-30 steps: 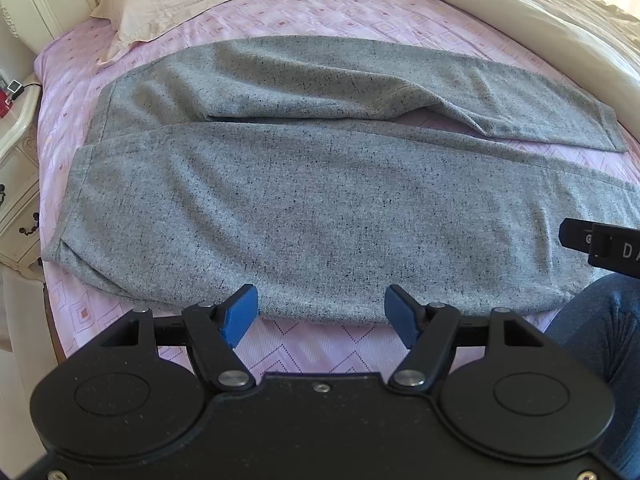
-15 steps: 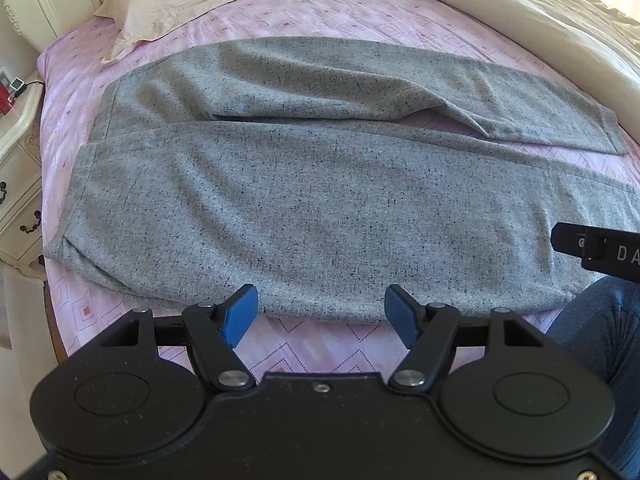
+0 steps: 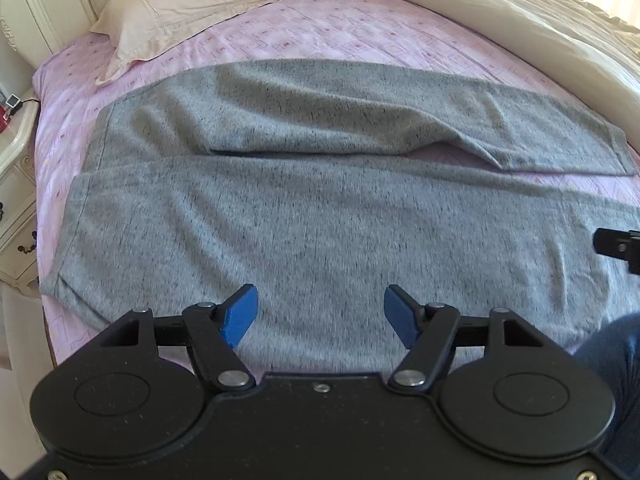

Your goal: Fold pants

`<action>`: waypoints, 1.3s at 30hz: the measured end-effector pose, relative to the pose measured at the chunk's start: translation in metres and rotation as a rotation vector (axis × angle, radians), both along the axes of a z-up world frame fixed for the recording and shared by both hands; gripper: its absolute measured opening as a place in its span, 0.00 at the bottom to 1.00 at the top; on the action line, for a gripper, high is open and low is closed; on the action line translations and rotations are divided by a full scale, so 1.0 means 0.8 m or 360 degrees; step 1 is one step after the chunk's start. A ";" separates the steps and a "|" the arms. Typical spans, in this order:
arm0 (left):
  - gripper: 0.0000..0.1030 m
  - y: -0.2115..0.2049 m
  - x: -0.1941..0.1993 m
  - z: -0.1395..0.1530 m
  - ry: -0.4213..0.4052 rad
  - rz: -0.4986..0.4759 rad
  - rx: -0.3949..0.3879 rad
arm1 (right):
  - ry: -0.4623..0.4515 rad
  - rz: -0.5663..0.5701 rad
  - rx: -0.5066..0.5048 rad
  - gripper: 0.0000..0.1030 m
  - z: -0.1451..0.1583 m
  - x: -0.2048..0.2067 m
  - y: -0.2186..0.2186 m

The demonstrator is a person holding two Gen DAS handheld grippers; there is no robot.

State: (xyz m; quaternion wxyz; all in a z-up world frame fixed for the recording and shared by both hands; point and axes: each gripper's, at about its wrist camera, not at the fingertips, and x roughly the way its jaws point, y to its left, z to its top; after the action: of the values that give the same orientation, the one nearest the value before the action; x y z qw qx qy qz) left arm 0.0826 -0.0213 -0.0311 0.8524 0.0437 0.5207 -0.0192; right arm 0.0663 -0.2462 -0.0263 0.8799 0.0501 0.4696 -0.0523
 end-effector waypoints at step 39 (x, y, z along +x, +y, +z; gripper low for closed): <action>0.83 -0.023 0.086 -0.096 0.0104 -0.0101 0.0007 | -0.0077 -0.0357 0.0038 0.47 -0.105 0.228 -0.301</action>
State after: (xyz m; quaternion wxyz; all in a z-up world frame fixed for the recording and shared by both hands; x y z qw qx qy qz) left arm 0.1512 -0.0400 -0.1078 0.8338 0.0614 0.5467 -0.0464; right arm 0.2486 -0.4866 -0.1103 0.8789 0.1143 0.4402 -0.1437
